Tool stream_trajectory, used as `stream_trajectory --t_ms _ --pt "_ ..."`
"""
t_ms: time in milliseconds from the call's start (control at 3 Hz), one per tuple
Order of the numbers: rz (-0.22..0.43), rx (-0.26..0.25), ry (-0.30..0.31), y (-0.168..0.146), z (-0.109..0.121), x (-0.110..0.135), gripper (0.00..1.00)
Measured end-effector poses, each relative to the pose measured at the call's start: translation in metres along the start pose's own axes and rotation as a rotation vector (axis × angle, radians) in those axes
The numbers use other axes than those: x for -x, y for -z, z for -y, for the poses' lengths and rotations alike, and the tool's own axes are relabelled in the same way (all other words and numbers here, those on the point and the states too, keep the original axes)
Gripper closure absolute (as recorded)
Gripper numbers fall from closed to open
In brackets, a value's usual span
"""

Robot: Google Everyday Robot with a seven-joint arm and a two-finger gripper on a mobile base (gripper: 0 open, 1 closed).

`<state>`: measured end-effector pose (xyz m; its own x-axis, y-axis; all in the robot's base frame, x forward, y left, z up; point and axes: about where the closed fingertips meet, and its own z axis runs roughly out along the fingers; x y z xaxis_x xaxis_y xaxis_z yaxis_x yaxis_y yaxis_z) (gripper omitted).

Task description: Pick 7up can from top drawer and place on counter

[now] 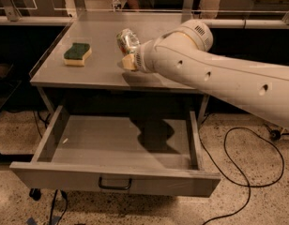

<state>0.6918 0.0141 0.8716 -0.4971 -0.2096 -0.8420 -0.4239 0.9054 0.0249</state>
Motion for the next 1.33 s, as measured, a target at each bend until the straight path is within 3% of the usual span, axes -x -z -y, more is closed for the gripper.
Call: stream_trajectory --t_ms 667,1000,1333 --pt "-0.099 0.018 0.125 0.0024 0.013 -0.0038 1.0" --pt "-0.1 0.018 0.125 0.0024 0.013 -0.0038 1.0" --pt "-0.143 -0.004 0.162 -0.0043 0.0108 -0.0059 1.0"
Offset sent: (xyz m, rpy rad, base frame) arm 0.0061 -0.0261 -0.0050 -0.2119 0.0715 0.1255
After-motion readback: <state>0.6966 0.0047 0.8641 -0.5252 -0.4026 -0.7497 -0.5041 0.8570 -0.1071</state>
